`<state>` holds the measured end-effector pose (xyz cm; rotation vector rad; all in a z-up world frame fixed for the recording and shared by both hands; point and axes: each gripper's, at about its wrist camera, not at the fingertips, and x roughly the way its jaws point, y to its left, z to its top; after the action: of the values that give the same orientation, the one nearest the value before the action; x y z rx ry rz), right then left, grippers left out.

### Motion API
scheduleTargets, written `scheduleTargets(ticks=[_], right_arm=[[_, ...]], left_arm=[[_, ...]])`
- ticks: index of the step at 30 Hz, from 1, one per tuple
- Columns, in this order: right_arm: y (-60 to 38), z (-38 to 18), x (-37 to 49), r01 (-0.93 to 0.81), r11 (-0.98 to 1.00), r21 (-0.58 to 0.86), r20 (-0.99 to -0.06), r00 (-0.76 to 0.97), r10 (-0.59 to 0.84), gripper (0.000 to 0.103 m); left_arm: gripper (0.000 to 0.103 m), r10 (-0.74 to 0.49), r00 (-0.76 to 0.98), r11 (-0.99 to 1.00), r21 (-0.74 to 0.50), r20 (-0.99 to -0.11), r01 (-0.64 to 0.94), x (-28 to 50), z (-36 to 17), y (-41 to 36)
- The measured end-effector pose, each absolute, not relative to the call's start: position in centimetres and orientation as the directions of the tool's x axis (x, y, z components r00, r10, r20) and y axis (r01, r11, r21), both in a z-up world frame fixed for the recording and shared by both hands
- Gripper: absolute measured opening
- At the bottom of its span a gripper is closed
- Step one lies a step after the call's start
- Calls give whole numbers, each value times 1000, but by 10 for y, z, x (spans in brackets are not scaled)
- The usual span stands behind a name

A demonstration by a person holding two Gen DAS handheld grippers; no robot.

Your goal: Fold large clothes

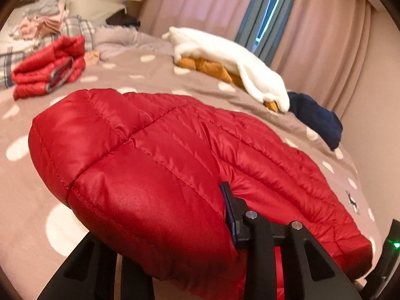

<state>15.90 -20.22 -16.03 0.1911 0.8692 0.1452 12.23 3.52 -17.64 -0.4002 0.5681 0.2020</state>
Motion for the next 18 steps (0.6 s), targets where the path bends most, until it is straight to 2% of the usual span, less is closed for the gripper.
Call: scheduleTargets(ticks=[2, 4, 5, 6, 7, 10, 15, 18], right_arm=[[-203, -164, 159, -105, 959, 262, -740, 616, 270, 49], [-205, -167, 160, -101, 950, 297, -741, 603, 295, 50], [-204, -167, 160, -85, 952, 294, -745, 604, 284, 51], [-204, -168, 159, -74, 952, 296, -748, 603, 279, 53], [-206, -169, 160, -60, 950, 306, -749, 601, 279, 54], [-212, -171, 161, -55, 938, 343, -746, 591, 307, 58], [-208, -169, 153, -41, 947, 318, -742, 612, 275, 60], [-207, -168, 153, -30, 954, 300, -745, 617, 253, 63]], left_arm=[[35, 87, 829, 908, -298, -552, -294, 117, -174, 40], [39, 43, 799, 886, -346, -600, -308, 120, -180, 54], [47, 12, 779, 858, -393, -627, -330, 124, -185, 63], [50, -30, 755, 800, -469, -655, -375, 126, -196, 79], [51, -91, 751, 707, -574, -654, -414, 125, -210, 100], [65, -173, 770, 565, -702, -614, -433, 123, -231, 131], [66, -122, 794, 623, -669, -596, -407, 120, -229, 151], [66, -139, 802, 662, -657, -580, -361, 123, -231, 154]])
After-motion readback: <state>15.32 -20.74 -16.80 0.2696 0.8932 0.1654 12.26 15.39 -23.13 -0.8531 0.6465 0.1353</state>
